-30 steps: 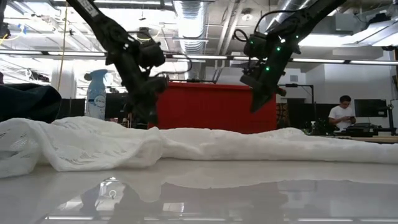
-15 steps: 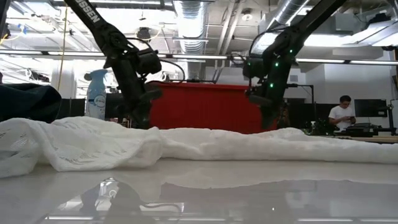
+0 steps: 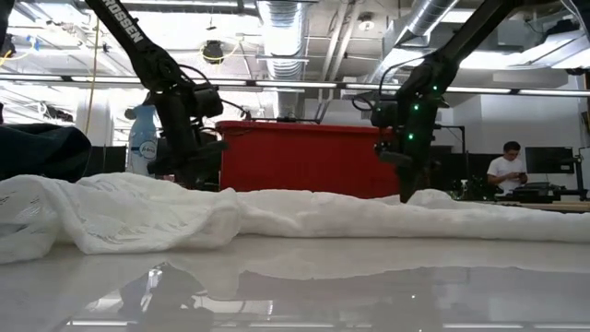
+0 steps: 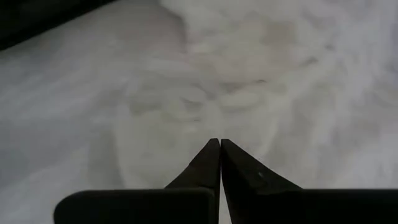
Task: Fold Laundry from Bin
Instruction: Fold the white dress from the red bin
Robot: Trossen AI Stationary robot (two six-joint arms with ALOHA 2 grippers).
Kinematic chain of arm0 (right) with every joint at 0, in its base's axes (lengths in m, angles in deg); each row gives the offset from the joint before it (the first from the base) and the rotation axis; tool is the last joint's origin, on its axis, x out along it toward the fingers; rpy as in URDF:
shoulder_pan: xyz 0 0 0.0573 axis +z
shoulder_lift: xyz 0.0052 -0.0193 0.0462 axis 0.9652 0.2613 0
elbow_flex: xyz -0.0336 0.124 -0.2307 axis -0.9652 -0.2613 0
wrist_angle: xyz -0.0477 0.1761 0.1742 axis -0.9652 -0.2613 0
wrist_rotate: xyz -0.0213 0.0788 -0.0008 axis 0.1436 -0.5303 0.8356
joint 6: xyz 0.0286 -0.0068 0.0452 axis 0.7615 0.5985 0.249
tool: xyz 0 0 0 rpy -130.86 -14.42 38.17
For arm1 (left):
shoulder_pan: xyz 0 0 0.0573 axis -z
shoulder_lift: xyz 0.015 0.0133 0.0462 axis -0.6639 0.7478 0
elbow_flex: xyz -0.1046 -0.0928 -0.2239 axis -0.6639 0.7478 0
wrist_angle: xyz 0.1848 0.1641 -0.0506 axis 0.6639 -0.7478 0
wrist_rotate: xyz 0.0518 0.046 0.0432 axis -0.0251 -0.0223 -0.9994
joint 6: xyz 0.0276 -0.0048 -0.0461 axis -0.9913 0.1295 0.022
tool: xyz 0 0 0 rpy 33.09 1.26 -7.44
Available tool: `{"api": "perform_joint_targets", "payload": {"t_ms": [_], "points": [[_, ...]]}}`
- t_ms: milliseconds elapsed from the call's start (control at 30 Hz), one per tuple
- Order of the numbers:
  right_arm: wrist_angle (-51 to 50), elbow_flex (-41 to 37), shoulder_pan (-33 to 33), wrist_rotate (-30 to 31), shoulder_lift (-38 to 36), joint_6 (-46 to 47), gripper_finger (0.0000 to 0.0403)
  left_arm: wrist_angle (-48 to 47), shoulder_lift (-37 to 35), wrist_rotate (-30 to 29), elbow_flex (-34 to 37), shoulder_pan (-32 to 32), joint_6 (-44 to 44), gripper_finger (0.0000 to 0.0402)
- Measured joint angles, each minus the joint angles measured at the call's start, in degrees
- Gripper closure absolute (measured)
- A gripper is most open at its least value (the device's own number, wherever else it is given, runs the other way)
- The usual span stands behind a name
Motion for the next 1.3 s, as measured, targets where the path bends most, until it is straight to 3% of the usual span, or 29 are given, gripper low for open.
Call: {"api": "perform_joint_targets", "payload": {"t_ms": [233, 333, 433, 567, 833, 967, 1100, 1300], "points": [[0.0, 0.0, -2.5, -0.2, 0.0, 0.0, 0.0388, -2.0, 0.0, -0.1, 0.0, -2.7, -0.4, 0.0401], [0.1, 0.0, -2.0, -1.3, -0.4, -0.7, 0.0388, -2.6, 0.0, 0.0, 0.0, -1.7, -3.7, 0.0401], [-0.1, 0.0, -1.8, -2.6, -0.4, -1.5, 0.0388, -2.4, 0.0, 4.2, 0.0, -0.4, -4.8, 0.0401], [0.0, 0.0, -1.3, -2.9, -0.4, -1.6, 0.0388, -4.2, 0.0, 4.1, 0.0, 1.2, -5.4, 0.0401], [0.0, 0.0, -1.3, -2.9, -0.4, -2.2, 0.0388, -6.4, 5.8, 5.1, -0.7, 1.9, -6.8, 0.0401], [0.0, 0.0, -1.6, -2.6, -0.4, -2.8, 0.0388, -6.6, 6.3, -1.0, -2.9, 1.9, -6.8, 0.0401], [-0.1, 0.0, -2.9, 1.4, -0.4, -1.8, 0.0388, -8.0, 6.5, -7.7, -5.0, -0.2, -6.9, 0.0401], [0.0, 0.0, -5.4, 3.2, -0.4, -1.5, 0.0388, -9.0, 6.6, -6.0, -5.5, -3.1, -7.6, 0.0401]]}}
